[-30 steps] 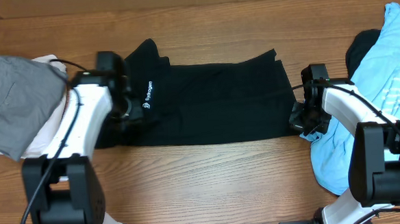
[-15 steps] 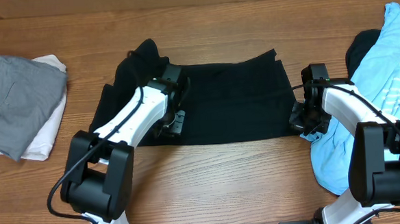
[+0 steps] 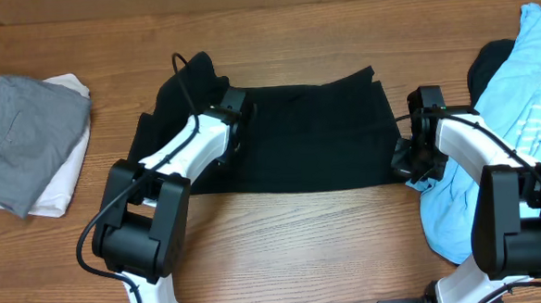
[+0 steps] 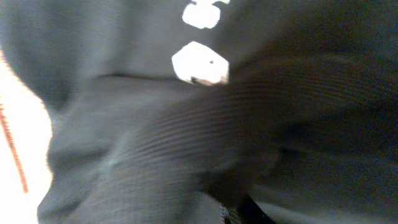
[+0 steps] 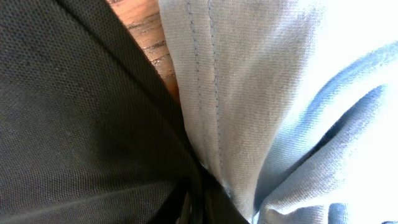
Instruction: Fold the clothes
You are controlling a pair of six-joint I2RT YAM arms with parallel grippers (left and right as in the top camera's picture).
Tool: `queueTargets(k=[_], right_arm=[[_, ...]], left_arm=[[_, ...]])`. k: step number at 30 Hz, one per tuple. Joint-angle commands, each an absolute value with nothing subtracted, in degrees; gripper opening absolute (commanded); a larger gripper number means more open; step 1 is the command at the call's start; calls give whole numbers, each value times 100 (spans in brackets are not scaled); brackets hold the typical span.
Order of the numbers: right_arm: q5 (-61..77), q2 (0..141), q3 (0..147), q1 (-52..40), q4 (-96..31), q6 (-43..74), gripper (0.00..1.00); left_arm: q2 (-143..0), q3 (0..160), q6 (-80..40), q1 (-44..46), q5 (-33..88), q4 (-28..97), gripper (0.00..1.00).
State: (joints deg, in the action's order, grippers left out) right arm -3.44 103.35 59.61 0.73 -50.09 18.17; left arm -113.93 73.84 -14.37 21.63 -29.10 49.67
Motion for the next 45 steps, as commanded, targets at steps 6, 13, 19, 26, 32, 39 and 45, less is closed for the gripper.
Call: queueTargets(k=[6,13,19,26,32,39,45], right_arm=[[-381,10440,5846,104,-4980,1798,10],[-384,10440,5846,104,-4980,1798,11],[-381,10440,5846,104,-4998,1798,11],[-379,10440,5846,104,-5188,1800,4],[-379,10440,5846,104,-5476,1802,4],[-379,10440,5843,104,-6025,1809,4],[-331,10438,5857,104,-6047,1953,4]], left_arm=[[-11485,8090,-1658,1782,-3465,4377,50],[-11439,8095,-1981,1575,-2377,4899,47],[-11389,8068,-2383,1564,-1883,6101,36],[-11389,7568,-3111,1181,-1747,5802,33],[-11389,6849,-3181,958,-1520,5413,31],[-11389,6342,-3236,565,-1496,5498,27],[-11216,6296,-3114,550,-1319,5664,27]])
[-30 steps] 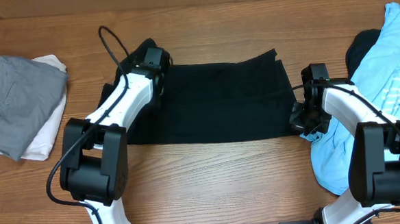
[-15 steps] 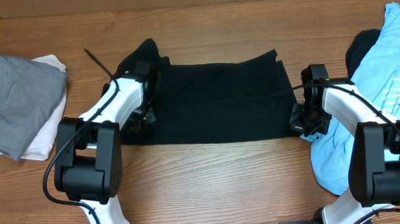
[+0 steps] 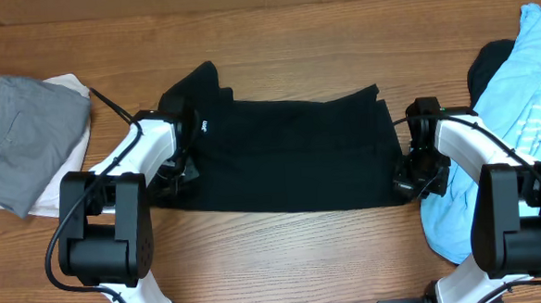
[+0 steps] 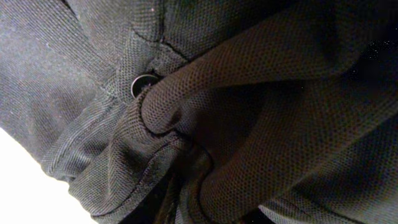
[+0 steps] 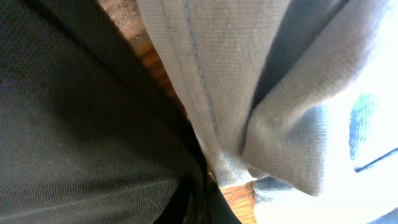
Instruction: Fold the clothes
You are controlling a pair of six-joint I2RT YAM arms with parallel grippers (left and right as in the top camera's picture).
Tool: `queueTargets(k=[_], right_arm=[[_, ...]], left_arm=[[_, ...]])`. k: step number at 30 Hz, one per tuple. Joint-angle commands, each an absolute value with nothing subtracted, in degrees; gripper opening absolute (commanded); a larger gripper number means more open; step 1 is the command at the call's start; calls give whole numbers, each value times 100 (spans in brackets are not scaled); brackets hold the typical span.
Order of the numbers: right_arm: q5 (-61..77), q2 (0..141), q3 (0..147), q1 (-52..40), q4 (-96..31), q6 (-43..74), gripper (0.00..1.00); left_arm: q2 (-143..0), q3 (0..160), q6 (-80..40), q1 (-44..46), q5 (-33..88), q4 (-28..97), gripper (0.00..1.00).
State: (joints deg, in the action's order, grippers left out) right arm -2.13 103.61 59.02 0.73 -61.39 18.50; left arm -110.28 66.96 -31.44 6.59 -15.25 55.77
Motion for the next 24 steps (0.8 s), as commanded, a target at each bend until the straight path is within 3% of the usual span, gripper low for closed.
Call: queueTargets(k=[1,2,6,9,10,11,13,18,24], right_arm=[[-294,10438,5883,104,-6016,1953,4],[-279,10438,5924,104,-6010,1953,4],[-244,10318,6331,104,-6036,1953,24],[-246,10162,6777,104,-6036,1951,38],[-246,10141,6923,104,-6034,1951,48],[-246,10136,7054,104,-6034,1949,52],[-239,10136,7358,104,-5986,1890,62],[403,10136,7734,104,-5763,1177,64],[631,10136,7747,104,-5623,1149,67]], left_arm=[[-11113,6300,-3079,552,-1216,5623,27],[-11008,6316,-3072,554,-1135,5594,29],[-10289,6462,-3039,554,-891,5454,41],[-9631,6652,-2842,554,-884,5201,59],[-9450,6713,-2628,558,-821,4971,73],[-9371,6744,-2434,558,-729,4786,79],[-9277,6871,-1778,548,-279,4191,82],[-9828,7625,-1304,279,427,3430,82],[-11308,9223,-963,-58,1308,3507,85]])
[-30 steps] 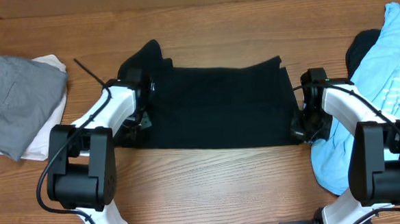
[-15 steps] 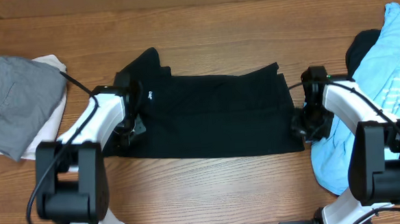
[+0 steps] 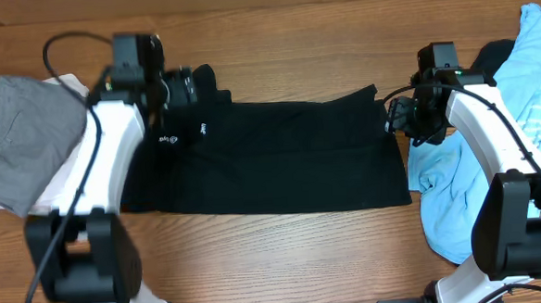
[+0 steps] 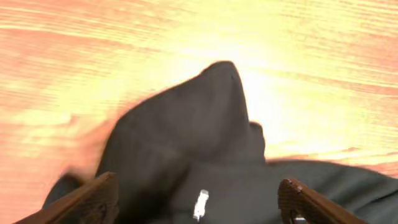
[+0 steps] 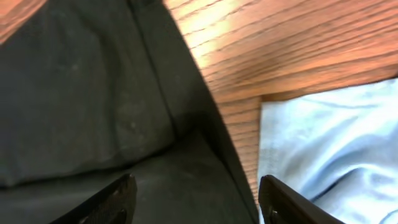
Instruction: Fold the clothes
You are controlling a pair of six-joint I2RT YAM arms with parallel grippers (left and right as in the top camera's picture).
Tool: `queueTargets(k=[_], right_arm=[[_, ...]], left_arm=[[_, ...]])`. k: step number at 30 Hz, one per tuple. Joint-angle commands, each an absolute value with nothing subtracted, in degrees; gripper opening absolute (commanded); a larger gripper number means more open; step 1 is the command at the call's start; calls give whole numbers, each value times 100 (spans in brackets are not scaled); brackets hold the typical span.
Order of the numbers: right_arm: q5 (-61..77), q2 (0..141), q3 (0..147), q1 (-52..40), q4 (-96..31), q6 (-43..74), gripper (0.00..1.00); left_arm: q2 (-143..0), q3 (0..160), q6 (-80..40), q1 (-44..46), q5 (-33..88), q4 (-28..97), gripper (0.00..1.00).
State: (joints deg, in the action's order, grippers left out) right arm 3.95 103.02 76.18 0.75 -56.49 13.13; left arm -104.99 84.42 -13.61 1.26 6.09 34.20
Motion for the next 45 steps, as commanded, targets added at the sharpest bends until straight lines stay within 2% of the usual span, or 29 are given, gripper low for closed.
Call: queueTargets(k=[1,8,15,17,19,21,22,23,26,29,32,38,45], right_arm=[[631,10136,7745,104,-5631,1149,67],[631,10136,7745,104,-5596,1151,67],[631,10136,7745,104,-5478,1153,67],[628,10136,7743,104,-5328,1151,66],[611,10136,7732,104,-5168,1151,65],[613,10149,7732,104,-5063,1151,63],[611,10165,7730,104,-4989,1151,62],[611,10175,7730,104,-4939,1151,61],[613,10267,7725,104,-4574,1151,55],[646,10372,7728,104,-4125,1050,52],[760,10534,7728,104,-3605,698,58],[790,11187,7728,38,-2390,701,59],[786,11931,7728,-165,-1590,703,56]], left_arm=[[-11671,9574,-969,-134,1402,3524,85],[-13010,10593,-899,-261,1916,3498,80],[-13611,10615,-847,-211,1984,3247,79],[-13690,10615,-851,-178,2001,3140,75],[-13727,10615,-851,-156,2001,3105,63],[-13743,10615,-851,-148,1999,3105,41],[-13743,10615,-854,-148,1999,3105,24],[-13743,10615,-856,-148,1999,3107,17],[-13723,10626,-886,-161,2062,3131,7],[-13670,10630,-1085,-217,2130,3131,4],[-13568,10630,-1240,-294,2495,3124,4],[-13351,10630,-1439,-401,3216,3142,4],[-13260,10630,-1439,-416,3262,3225,4]])
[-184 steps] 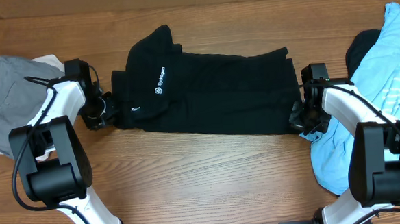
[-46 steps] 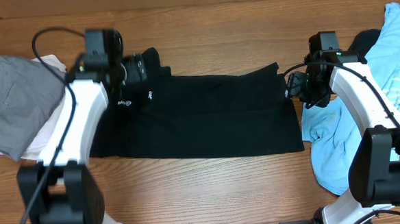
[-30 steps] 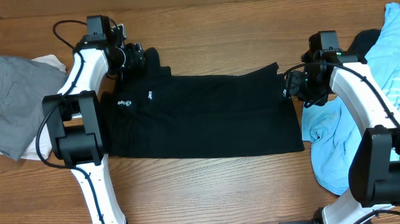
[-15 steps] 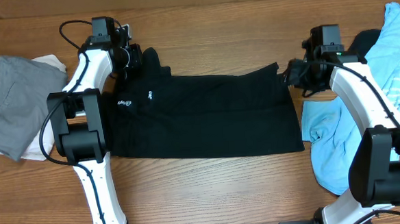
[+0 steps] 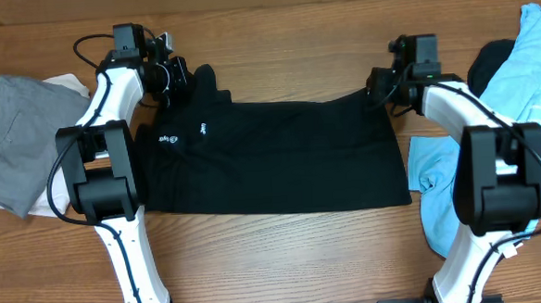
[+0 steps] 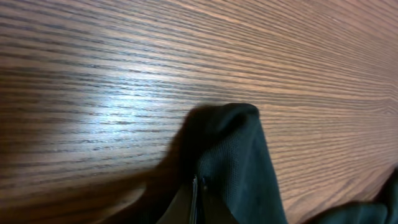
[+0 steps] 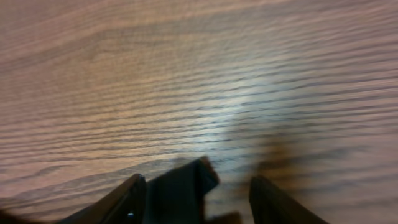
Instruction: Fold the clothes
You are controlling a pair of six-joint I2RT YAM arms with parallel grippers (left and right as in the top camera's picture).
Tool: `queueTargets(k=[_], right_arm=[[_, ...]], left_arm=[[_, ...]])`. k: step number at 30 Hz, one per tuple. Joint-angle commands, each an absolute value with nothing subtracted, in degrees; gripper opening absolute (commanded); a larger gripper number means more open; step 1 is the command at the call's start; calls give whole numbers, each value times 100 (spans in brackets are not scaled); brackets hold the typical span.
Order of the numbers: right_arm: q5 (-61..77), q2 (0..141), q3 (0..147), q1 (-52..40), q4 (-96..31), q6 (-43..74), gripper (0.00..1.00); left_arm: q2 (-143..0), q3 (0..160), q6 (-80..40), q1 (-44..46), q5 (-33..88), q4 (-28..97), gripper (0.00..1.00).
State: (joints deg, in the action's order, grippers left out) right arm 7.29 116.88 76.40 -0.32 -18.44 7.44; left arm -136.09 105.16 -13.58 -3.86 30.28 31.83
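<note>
A black garment [image 5: 280, 156] lies spread flat across the middle of the wooden table [image 5: 285, 253]. Its far left corner bunches up, and my left gripper [image 5: 176, 75] is shut on that corner, seen close in the left wrist view as dark fabric [image 6: 233, 155] pinched at the left gripper [image 6: 198, 194]. At the far right corner my right gripper [image 5: 376, 86] is low over the wood. In the right wrist view the right gripper [image 7: 196, 186] stands open with the corner tip [image 7: 183, 186] between its fingers.
A folded grey garment [image 5: 19, 132] on a white one [image 5: 64, 185] lies at the left edge. A light blue garment [image 5: 518, 101] and a dark one [image 5: 493, 56] are heaped at the right edge, close to my right arm.
My left gripper was open above the far left corner and is now shut on it. My right gripper has moved from the right edge to the far right corner, still open.
Both grippers first held the black garment, the left on a folded-over part, the right at the near right corner. Then the garment lay pulled out wider. Both then stood open near the far edge. Now the left has the far left corner.
</note>
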Motion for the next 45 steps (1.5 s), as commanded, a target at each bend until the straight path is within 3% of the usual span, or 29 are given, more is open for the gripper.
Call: queueTargets(k=[1,4,7,8,17,28,37,45], right_arm=[[786,12014,7728,-224,-1481,703,54],[781,12046,7728,-305,-1479,705,43],[757,12046,7728,-327,-1553,733,9],[760,12046,7728,-327,-1599,749,4],[180,11708,8060,54,-2519,1208,4],[126,10715,8281,91,-4707,1227,4],[-593,10586,8302,161,-6320,1500,4],[-646,10586,8302,228,-6995,1522,4]], left_arm=[[-13260,10630,-1437,-416,3258,3269,4],[-13260,10630,-1437,-416,3245,3326,4],[-13260,10630,-1437,-416,3242,3385,4],[-13260,10630,-1435,-419,3245,3409,4],[-12877,10630,-1431,-709,3245,4066,4],[-11819,10630,-1140,-716,3208,6071,4],[-11432,10630,-1090,-757,1798,7666,4],[-11371,10630,-1039,-1107,2067,8355,4]])
